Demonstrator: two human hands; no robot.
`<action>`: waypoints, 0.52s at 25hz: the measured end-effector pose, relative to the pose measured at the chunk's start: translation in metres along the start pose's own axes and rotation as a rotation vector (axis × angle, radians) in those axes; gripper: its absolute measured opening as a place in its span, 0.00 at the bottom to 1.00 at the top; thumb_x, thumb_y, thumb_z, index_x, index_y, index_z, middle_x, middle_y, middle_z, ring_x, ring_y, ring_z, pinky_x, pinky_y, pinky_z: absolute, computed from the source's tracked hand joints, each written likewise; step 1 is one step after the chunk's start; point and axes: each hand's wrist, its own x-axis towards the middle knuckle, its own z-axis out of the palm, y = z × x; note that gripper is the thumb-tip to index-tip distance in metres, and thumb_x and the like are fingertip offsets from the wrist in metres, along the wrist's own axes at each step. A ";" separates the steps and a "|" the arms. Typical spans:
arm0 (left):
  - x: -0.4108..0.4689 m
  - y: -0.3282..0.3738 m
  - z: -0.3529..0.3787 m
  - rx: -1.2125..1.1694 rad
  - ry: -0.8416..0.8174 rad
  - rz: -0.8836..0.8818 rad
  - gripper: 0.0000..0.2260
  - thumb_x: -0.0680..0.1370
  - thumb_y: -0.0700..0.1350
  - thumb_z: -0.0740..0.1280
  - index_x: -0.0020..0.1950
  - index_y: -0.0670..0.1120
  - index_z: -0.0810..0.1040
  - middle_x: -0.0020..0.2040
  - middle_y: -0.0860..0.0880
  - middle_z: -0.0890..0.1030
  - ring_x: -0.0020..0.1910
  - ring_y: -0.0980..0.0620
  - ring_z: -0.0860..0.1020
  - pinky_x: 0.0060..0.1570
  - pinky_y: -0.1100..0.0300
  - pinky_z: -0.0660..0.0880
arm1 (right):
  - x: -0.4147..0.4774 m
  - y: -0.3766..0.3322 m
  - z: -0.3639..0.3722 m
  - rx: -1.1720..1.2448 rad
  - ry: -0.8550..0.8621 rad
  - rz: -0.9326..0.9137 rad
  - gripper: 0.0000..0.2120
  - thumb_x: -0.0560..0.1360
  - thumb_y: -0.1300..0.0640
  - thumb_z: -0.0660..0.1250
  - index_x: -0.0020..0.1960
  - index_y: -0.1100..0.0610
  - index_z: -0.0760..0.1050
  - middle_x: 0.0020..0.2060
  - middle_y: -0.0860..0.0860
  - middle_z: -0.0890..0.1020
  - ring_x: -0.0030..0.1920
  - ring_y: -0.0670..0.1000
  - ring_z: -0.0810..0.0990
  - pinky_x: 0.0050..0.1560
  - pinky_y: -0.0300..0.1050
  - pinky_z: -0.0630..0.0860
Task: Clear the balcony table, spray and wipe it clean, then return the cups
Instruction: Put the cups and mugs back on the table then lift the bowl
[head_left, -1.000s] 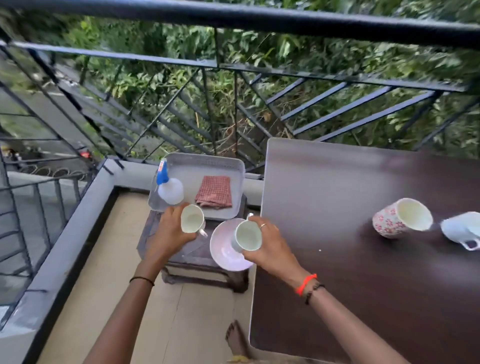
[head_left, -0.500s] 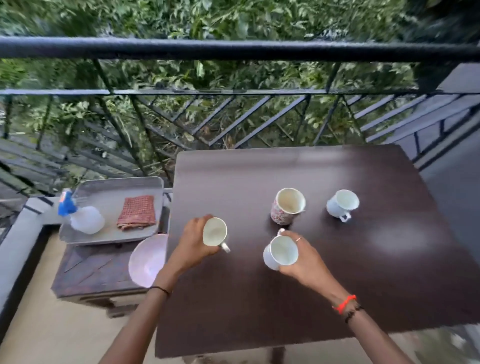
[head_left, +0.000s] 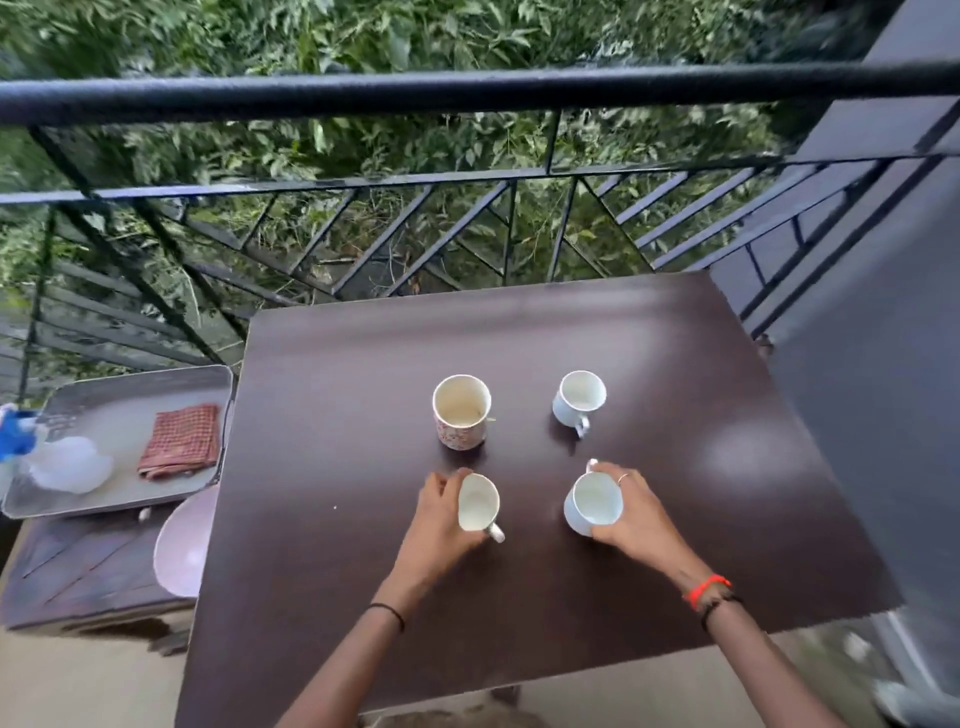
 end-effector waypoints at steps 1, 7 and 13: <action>0.000 0.005 0.007 0.011 -0.005 -0.004 0.35 0.60 0.63 0.70 0.64 0.51 0.72 0.54 0.51 0.67 0.58 0.47 0.71 0.57 0.51 0.75 | 0.003 0.008 -0.005 -0.004 -0.016 0.004 0.38 0.63 0.61 0.76 0.70 0.52 0.67 0.64 0.52 0.70 0.64 0.49 0.71 0.59 0.32 0.62; 0.006 0.016 0.035 0.087 0.055 -0.021 0.32 0.68 0.52 0.76 0.70 0.50 0.68 0.55 0.52 0.64 0.60 0.47 0.69 0.52 0.55 0.74 | 0.012 0.037 -0.026 0.002 -0.060 0.000 0.37 0.63 0.68 0.71 0.69 0.52 0.68 0.64 0.49 0.69 0.66 0.48 0.69 0.59 0.29 0.60; 0.011 0.020 0.042 0.172 0.080 -0.073 0.32 0.69 0.52 0.75 0.70 0.49 0.68 0.56 0.50 0.65 0.62 0.46 0.68 0.45 0.54 0.73 | 0.020 0.040 -0.030 -0.013 -0.102 -0.032 0.39 0.61 0.71 0.67 0.69 0.50 0.67 0.63 0.47 0.67 0.66 0.47 0.68 0.62 0.31 0.60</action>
